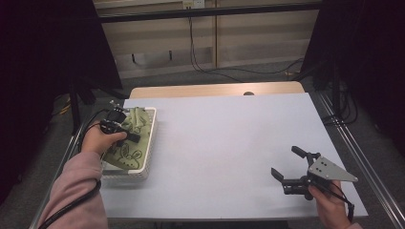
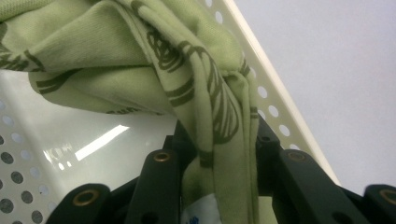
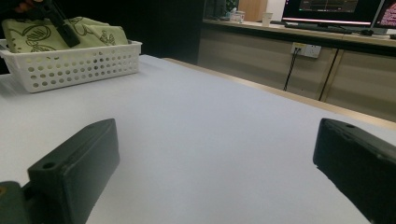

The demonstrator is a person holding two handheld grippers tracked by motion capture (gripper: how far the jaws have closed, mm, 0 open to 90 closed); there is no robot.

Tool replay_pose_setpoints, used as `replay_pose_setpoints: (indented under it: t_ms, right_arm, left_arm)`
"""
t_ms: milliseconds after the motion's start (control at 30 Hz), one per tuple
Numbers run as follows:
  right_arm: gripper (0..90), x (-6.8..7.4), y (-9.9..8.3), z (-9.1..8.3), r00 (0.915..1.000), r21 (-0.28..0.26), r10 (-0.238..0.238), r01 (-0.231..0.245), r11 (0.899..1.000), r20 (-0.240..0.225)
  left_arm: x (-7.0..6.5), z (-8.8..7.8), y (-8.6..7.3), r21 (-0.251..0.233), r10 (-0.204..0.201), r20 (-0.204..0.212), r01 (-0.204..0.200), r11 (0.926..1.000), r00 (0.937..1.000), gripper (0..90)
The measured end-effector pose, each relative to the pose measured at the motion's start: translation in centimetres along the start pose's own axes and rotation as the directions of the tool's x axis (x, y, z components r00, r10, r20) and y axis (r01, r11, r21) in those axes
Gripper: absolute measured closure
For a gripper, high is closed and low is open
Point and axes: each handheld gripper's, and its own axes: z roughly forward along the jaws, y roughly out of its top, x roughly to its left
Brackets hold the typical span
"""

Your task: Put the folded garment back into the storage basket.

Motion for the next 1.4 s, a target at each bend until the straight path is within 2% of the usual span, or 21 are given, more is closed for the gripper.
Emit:
replay_pose_setpoints:
  t_ms: [67,267,333,400,433,467,600,633,700,733,800,833,867,967,1400]
  right_arm:
    - [0.2,0.0,0.0,0.0,1.0000,-0.001,-0.001,0.001,1.000,-0.001]
    - [0.2,0.0,0.0,0.0,1.0000,0.000,0.000,0.000,1.000,0.000]
    - [0.2,0.0,0.0,0.0,1.0000,0.000,-0.002,0.002,1.000,0.000]
    - [0.2,0.0,0.0,0.0,1.0000,0.000,0.000,0.000,1.000,-0.001]
    - [0.2,0.0,0.0,0.0,1.0000,-0.001,0.001,-0.001,1.000,-0.001]
    - [0.3,0.0,0.0,0.0,1.0000,0.000,0.000,0.000,1.000,-0.001]
    - [0.2,0.0,0.0,0.0,1.0000,-0.001,-0.005,0.005,1.000,0.000]
    - [0.2,0.0,0.0,0.0,1.0000,0.001,-0.003,0.003,1.000,0.002]
    - [0.2,0.0,0.0,0.0,1.0000,0.001,-0.003,0.003,1.000,0.002]
    - [0.2,0.0,0.0,0.0,1.0000,0.001,-0.003,0.003,1.000,0.002]
    - [0.2,0.0,0.0,0.0,1.0000,-0.002,-0.003,0.003,1.000,0.000]
    - [0.2,0.0,0.0,0.0,1.0000,-0.002,-0.003,0.003,1.000,0.000]
    - [0.2,0.0,0.0,0.0,1.0000,-0.001,0.001,-0.001,1.000,-0.001]
    - [0.2,0.0,0.0,0.0,1.0000,0.000,-0.001,0.001,1.000,0.000]
    - [0.2,0.0,0.0,0.0,1.0000,0.003,-0.004,0.004,1.000,0.004]
  left_arm:
    - [0.0,0.1,-0.1,-0.002,-0.012,0.005,0.012,0.9999,0.9999,70.7]
    - [0.1,0.4,-0.1,0.000,-0.003,0.009,0.003,1.0000,0.9999,70.7]
    - [0.1,0.5,-0.2,-0.003,-0.006,-0.004,0.006,1.0000,1.0000,70.7]
    - [0.1,0.6,-0.2,-0.001,-0.009,0.005,0.009,1.0000,0.9999,70.7]
    - [0.1,0.7,-0.3,-0.003,-0.027,0.016,0.028,0.9996,0.9995,70.7]
    - [0.1,0.7,-0.3,-0.003,-0.028,0.017,0.029,0.9996,0.9994,70.7]
    - [0.2,0.9,-0.4,0.000,-0.012,0.006,0.012,0.9999,0.9999,70.7]
    - [0.1,1.0,-0.4,-0.002,-0.030,0.020,0.030,0.9995,0.9994,70.7]
    - [0.1,1.1,-0.4,0.004,-0.036,0.026,0.036,0.9993,0.9990,70.7]
    - [0.2,1.1,-0.4,0.001,-0.020,0.010,0.020,0.9998,0.9997,70.7]
    - [0.3,1.2,-0.5,0.004,-0.014,0.002,0.014,0.9999,0.9999,70.7]
    - [0.2,1.3,-0.5,-0.001,-0.033,0.021,0.033,0.9994,0.9992,70.6]
    - [0.2,1.3,-0.6,0.000,-0.031,0.022,0.031,0.9995,0.9993,70.6]
    - [0.3,1.3,-0.6,0.002,-0.016,0.009,0.016,0.9999,0.9998,70.6]
    - [0.4,1.5,-0.9,-0.013,-0.043,0.013,0.043,0.9990,0.9990,70.1]
